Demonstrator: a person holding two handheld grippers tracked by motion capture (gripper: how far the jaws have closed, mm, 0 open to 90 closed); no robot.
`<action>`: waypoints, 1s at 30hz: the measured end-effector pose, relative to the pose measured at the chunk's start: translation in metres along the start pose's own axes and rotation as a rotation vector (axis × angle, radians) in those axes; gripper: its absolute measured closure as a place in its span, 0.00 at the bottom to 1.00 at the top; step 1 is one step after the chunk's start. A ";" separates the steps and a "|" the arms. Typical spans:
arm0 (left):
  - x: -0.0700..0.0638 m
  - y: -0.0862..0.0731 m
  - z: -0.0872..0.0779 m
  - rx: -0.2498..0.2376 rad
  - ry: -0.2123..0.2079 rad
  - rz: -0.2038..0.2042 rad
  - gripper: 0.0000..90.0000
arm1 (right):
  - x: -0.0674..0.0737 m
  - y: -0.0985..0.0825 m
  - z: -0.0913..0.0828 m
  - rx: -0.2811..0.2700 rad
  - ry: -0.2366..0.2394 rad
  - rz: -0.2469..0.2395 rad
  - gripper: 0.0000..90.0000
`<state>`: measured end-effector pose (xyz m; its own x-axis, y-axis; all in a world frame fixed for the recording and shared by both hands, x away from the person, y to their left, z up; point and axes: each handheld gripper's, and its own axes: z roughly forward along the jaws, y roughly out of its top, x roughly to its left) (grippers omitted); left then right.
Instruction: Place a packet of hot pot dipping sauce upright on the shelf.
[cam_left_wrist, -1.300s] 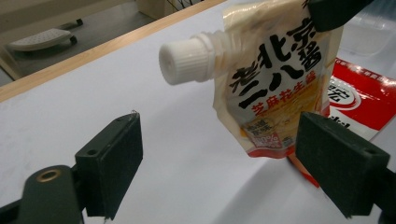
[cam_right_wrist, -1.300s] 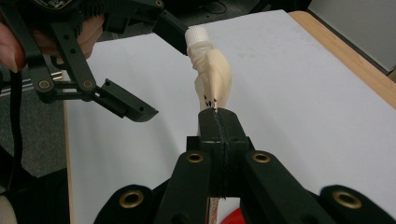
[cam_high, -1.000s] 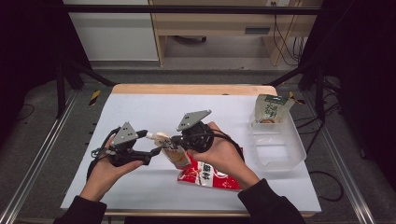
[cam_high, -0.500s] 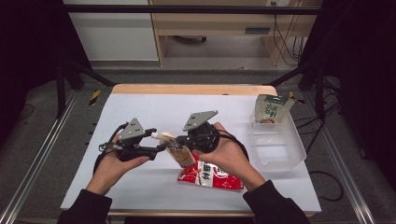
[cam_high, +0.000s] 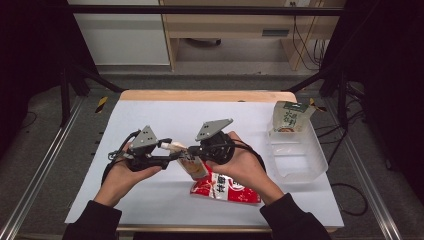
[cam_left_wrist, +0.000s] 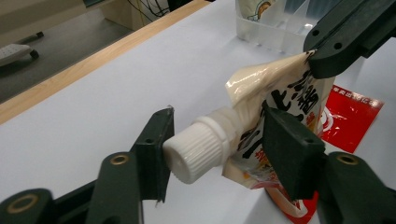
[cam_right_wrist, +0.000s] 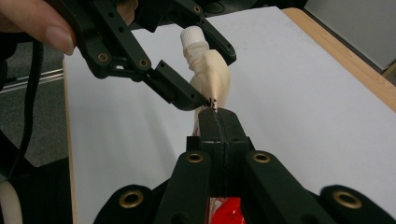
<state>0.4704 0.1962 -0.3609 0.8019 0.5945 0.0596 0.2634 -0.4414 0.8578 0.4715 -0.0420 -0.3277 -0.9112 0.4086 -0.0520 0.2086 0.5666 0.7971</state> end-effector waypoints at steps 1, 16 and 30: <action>0.001 0.000 -0.001 0.002 -0.002 -0.003 0.54 | -0.001 0.000 0.000 -0.001 0.000 0.000 1.00; -0.010 0.019 0.001 0.001 -0.035 0.028 0.78 | -0.012 -0.014 -0.017 -0.034 -0.051 0.034 1.00; -0.026 0.053 0.013 0.049 -0.079 0.107 0.80 | -0.019 -0.032 -0.036 -0.048 -0.083 0.061 1.00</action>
<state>0.4709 0.1488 -0.3233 0.8659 0.4884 0.1080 0.1982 -0.5333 0.8224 0.4695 -0.0941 -0.3302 -0.8644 0.5003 -0.0511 0.2435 0.5054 0.8278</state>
